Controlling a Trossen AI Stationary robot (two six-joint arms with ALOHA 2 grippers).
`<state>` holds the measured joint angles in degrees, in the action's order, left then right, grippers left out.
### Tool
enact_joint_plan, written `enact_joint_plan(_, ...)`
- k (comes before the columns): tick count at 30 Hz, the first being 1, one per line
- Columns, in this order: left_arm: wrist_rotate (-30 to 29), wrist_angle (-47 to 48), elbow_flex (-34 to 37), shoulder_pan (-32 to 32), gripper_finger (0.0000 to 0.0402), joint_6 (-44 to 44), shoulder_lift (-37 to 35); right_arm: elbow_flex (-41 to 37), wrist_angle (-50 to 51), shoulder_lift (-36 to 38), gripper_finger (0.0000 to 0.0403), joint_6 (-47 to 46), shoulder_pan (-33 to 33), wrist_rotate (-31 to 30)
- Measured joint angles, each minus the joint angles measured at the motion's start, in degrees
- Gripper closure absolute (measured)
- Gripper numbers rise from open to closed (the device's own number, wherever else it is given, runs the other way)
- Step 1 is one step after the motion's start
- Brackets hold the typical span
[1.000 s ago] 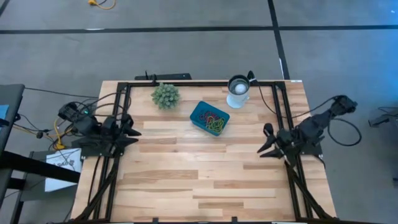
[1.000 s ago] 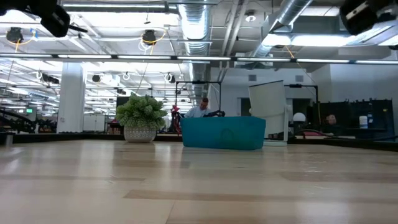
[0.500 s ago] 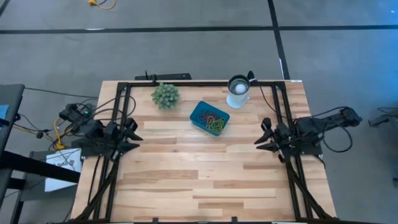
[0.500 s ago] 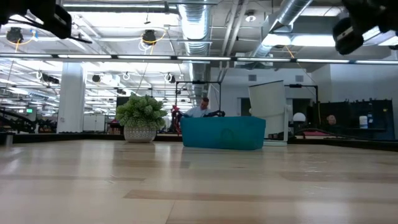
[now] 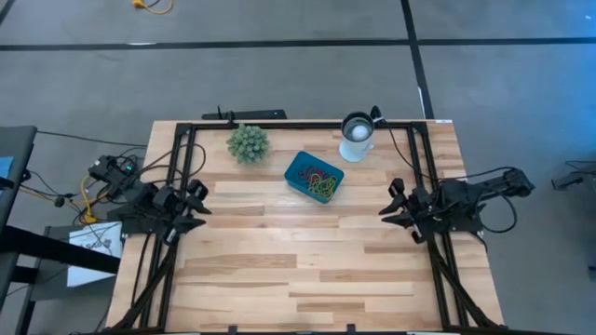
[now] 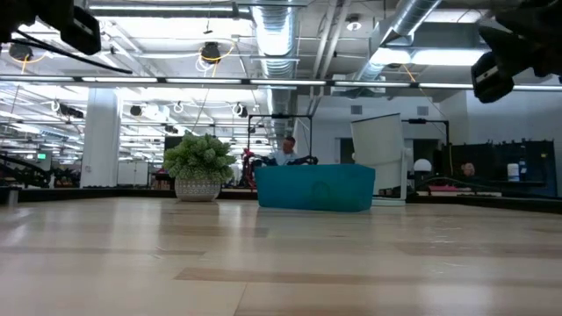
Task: Pick and place items into bin
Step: Return to Home Position
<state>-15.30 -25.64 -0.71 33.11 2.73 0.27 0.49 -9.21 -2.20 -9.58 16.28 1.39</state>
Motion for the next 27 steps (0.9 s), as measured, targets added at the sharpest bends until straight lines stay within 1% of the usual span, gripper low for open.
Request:
enact_joint_plan(3,-0.1,2.8,0.0,0.0,0.0285,-0.1,0.0,-0.1,0.6,1.1,0.0321,-0.4,-0.5,-0.4)
enact_joint_plan(6,-0.4,6.5,0.0,0.0,0.0285,-0.8,0.1,-0.1,0.5,1.9,0.0321,2.4,-0.9,-0.4)
enact_joint_plan(9,-2.9,10.5,0.0,0.0,0.0285,-2.0,0.1,-0.1,2.4,1.9,0.0321,5.3,-1.1,-0.6)
enact_joint_plan(13,-5.8,15.9,0.0,0.0,0.0285,4.0,0.0,-0.1,2.6,1.5,0.0321,5.5,-1.1,-0.6)
enact_joint_plan(16,-6.0,20.8,0.0,0.0,0.0285,5.3,0.1,-0.1,2.9,1.5,0.0321,5.5,-1.1,-0.6)
enact_joint_plan(19,-5.8,21.3,0.0,0.0,0.0285,4.0,0.6,-0.1,3.4,1.5,0.0321,5.5,-1.1,-0.6)
enact_joint_plan(27,-5.5,21.9,-0.1,0.0,0.0285,4.1,0.8,-0.2,3.9,1.5,0.0321,5.5,-1.1,-0.6)
